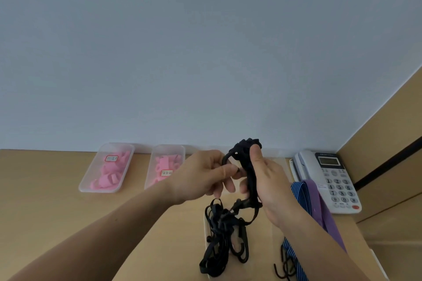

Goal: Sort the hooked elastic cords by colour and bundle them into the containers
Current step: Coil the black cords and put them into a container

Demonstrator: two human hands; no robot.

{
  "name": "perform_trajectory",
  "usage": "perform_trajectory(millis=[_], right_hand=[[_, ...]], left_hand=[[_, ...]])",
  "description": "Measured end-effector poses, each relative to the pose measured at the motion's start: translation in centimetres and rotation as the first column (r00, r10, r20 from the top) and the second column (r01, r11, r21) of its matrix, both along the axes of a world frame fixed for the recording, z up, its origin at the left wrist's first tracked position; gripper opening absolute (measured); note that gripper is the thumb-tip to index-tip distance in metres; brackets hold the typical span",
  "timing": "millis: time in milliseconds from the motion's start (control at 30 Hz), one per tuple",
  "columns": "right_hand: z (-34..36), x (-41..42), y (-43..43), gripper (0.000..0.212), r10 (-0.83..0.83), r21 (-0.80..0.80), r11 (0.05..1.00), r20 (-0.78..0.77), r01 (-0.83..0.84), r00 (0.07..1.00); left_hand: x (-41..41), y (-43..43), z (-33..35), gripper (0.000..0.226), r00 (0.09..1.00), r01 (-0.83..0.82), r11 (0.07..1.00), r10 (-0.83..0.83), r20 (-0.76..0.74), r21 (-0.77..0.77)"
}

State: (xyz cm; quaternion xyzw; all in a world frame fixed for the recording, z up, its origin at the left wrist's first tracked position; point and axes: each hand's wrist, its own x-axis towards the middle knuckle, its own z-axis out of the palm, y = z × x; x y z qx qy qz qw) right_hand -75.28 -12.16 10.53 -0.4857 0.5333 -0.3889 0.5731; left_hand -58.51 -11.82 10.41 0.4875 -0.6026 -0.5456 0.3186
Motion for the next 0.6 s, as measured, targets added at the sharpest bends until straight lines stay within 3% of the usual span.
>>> perform_trajectory(millis=[67, 133, 233, 367, 433, 500, 567, 600], right_hand=[[-0.3, 0.1, 0.0, 0.060, 0.017, -0.002, 1.000, -0.119, -0.017, 0.993], [-0.7, 0.2, -0.2, 0.062, 0.019, -0.055, 0.998, -0.246, -0.034, 0.969], [-0.9, 0.8, -0.4, 0.070, -0.025, -0.141, 0.990, -0.342, -0.025, 0.939], [-0.5, 2.1, 0.1, 0.069, 0.026, -0.181, 0.978, -0.395, -0.105, 0.918], [-0.7, 1.9, -0.1, 0.069, 0.010, -0.145, 0.987, -0.330, -0.061, 0.944], [-0.5, 1.7, -0.2, 0.064, -0.008, -0.072, 0.997, -0.190, -0.005, 0.982], [-0.4, 1.4, 0.1, 0.055, -0.009, -0.038, 0.999, -0.069, 0.007, 0.998], [-0.4, 1.3, 0.2, 0.051, -0.004, -0.047, 0.999, -0.028, 0.002, 1.000]], left_hand=[[-0.4, 0.0, 0.1, 0.021, 0.971, -0.047, 0.990, 0.077, 0.228, -0.132], [-0.7, 0.2, 0.2, 0.023, 0.874, -0.020, 0.961, 0.151, 0.462, -0.275], [-1.2, 0.4, 0.6, 0.025, 0.725, 0.059, 0.914, 0.237, 0.647, -0.401], [-1.4, 0.0, 0.5, 0.007, 0.522, 0.274, 0.839, 0.280, 0.806, -0.470], [-0.8, -0.5, -0.2, 0.016, 0.539, 0.390, 0.699, 0.355, 0.764, -0.600], [-0.3, -0.9, -1.8, 0.021, 0.651, 0.340, 0.575, 0.427, 0.627, -0.744], [-0.6, -0.8, -1.5, 0.015, 0.806, 0.004, 0.747, 0.391, 0.444, -0.665], [-0.7, -0.6, -1.0, 0.023, 0.879, -0.157, 0.868, 0.340, 0.335, -0.471]])
